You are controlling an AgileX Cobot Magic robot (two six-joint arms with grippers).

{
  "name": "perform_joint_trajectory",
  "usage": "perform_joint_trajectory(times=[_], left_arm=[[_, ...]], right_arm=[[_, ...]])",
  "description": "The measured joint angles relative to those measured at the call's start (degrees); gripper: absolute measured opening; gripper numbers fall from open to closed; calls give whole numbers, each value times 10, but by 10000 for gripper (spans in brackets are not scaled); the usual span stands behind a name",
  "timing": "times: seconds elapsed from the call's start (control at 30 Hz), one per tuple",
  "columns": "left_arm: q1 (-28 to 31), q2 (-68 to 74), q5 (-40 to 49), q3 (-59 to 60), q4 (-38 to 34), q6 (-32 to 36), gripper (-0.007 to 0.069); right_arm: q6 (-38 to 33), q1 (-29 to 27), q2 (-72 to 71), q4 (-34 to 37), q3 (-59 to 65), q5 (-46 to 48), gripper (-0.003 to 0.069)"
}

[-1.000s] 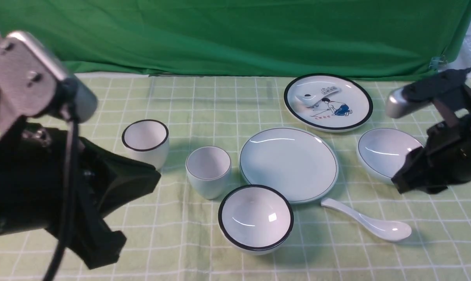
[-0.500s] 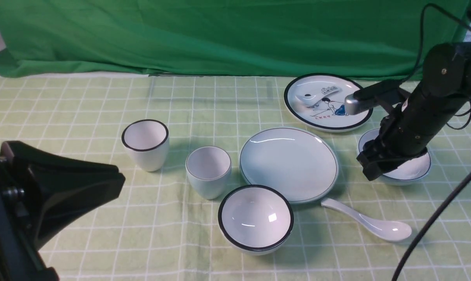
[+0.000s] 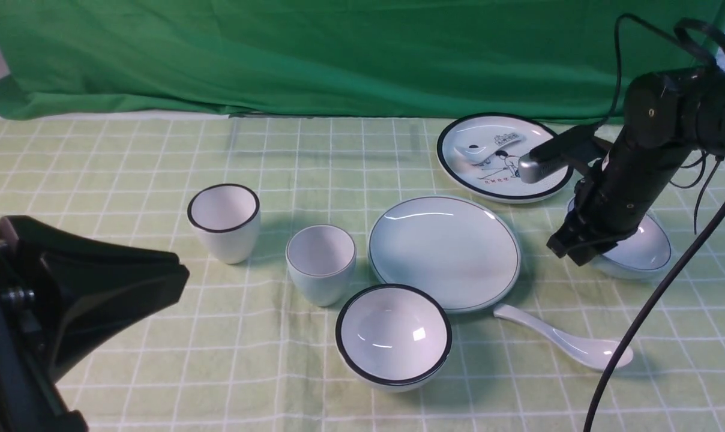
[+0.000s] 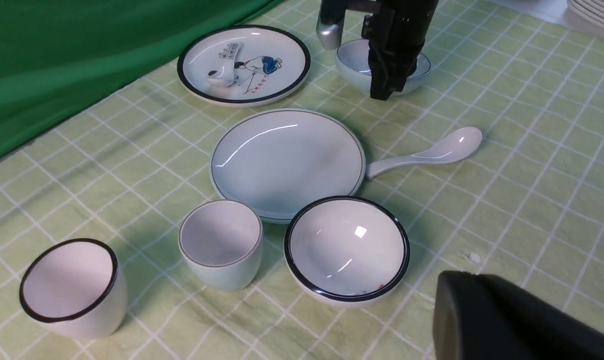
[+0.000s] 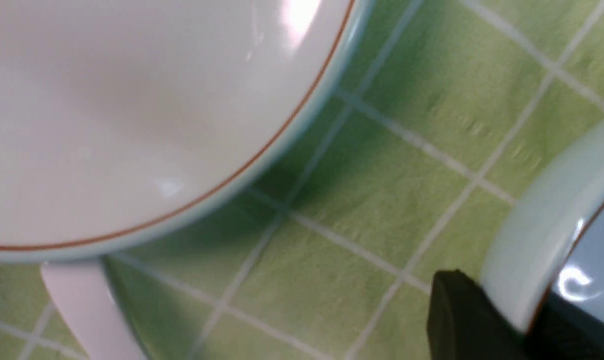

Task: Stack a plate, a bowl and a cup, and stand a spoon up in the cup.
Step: Use the right arm to grab a blue rice bowl, then use the right arm to put the blue rice bowl into the blue large plate in the middle

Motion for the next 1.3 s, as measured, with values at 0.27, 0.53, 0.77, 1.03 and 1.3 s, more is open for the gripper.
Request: perform_joint_trajectory(times=[0.27, 0.53, 0.77, 1.03, 1.3], left_arm=[[0, 0, 0, 0, 12, 0, 16], [0, 0, 0, 0, 21, 4, 16], [0, 0, -6, 0, 21, 4, 16], [0, 0, -14, 0, 21, 4, 16], [0, 0, -15, 0, 23, 4, 16]], right_arm=[[23, 139, -46, 9, -51, 11, 80], [31, 203, -5, 13, -57, -38, 80], [41, 205, 16, 13, -57, -46, 80], [44, 205, 24, 13, -57, -42, 91], [55, 205, 24, 13, -57, -59, 261]])
